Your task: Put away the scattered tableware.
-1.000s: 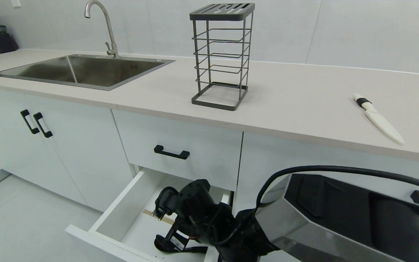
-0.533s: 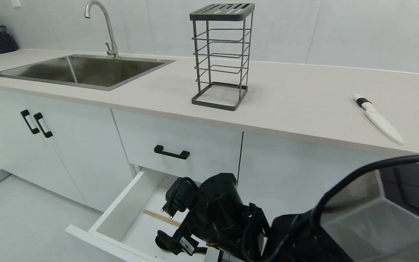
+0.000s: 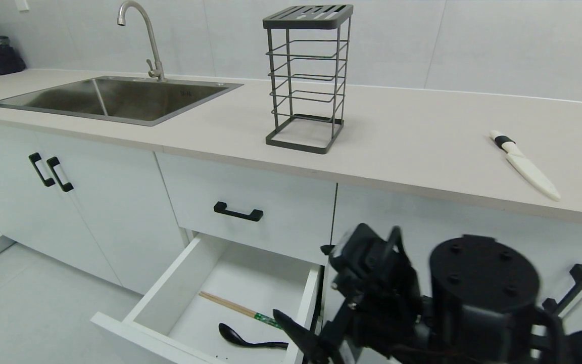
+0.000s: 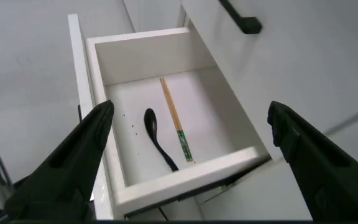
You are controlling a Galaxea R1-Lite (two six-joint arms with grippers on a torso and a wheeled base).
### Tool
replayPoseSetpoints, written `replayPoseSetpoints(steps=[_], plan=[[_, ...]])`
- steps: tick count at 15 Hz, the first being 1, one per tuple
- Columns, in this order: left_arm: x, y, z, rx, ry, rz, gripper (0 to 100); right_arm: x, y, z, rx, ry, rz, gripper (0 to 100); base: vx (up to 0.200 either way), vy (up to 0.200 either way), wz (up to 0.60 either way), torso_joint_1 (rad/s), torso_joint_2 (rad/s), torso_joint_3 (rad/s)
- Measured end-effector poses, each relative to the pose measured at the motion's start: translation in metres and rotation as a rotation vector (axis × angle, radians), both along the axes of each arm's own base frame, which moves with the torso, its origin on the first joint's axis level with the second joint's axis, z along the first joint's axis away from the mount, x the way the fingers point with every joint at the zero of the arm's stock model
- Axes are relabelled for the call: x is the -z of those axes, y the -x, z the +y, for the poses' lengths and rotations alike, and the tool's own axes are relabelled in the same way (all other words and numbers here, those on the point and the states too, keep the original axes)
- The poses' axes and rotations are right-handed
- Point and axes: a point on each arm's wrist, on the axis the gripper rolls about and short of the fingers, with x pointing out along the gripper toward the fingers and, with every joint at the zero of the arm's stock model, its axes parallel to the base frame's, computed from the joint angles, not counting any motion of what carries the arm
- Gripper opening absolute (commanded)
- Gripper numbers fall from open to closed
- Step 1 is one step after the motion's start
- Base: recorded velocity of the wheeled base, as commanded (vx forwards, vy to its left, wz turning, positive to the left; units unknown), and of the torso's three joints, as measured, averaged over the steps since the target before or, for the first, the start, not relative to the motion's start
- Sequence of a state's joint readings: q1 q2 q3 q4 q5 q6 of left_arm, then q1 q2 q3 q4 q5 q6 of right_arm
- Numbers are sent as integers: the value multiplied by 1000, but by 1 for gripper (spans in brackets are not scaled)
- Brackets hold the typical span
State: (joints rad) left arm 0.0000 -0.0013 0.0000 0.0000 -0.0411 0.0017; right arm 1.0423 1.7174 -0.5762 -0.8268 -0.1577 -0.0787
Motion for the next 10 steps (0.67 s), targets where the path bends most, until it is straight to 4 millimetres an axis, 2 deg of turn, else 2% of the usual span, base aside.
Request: replayPoseSetpoints(steps=[5,10], plan=[[0,0,0,0,0,0,100,-27,35,-92,93,-104,-64,100,0,0,0,0,0,0],[0,0,0,0,0,0,100,-24,69,-167,247,-167,-124,100,0,0,0,0,0,0]])
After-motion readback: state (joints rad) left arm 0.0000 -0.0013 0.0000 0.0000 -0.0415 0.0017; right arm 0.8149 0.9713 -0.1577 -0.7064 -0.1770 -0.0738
